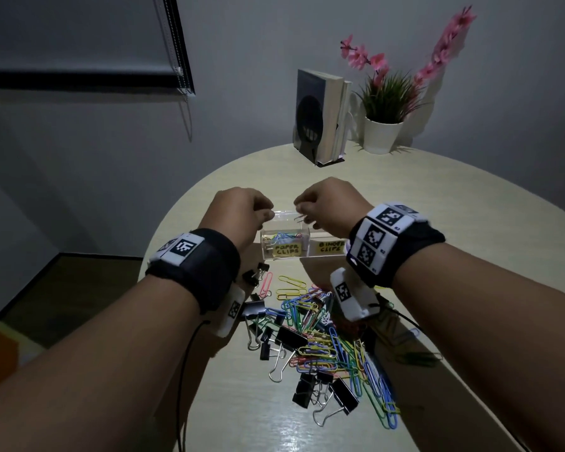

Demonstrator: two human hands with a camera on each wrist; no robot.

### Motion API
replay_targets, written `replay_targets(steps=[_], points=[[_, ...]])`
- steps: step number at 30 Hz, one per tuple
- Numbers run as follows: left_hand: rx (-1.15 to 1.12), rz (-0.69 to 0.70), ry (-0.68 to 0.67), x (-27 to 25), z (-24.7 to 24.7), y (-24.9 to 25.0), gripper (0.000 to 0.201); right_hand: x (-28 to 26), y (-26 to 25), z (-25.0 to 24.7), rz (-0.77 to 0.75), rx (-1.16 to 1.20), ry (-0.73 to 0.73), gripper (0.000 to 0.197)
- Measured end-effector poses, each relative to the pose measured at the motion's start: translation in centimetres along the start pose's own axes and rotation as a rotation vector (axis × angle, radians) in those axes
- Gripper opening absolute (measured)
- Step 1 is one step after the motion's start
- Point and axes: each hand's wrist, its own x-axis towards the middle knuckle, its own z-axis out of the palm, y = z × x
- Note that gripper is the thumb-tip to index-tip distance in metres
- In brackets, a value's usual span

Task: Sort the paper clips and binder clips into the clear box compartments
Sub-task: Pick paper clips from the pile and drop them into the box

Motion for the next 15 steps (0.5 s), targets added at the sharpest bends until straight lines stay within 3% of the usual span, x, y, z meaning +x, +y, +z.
replay_targets(steps=[4, 7, 9, 13, 15], points=[[-0.034, 0.039, 0.02, -1.5, -0.1, 0.4, 0.01, -1.8, 0.6, -1.0, 0.12, 0.476, -0.004, 0.024], [-0.029, 0.052, 0.023, -2.5, -0.1, 0.8, 0.008, -3.8, 1.6, -2.4, 0.15, 0.646, 0.017, 0.022], [0.012, 0.082, -0.032, -3.1, -0.2, 1.3, 0.008, -5.3, 2.8, -3.0, 0.138, 0.537, -0.004, 0.018], [0.299, 0.194, -0.332, -4.6, 1.3, 2.6, 0.013, -7.6, 4.4, -1.6, 0.016, -0.17, -0.257, 0.018], [0.465, 0.218, -0.469, -5.1, 2.7, 2.8, 0.017, -8.4, 4.3, -0.3, -0.014, -0.361, -0.339, 0.024]])
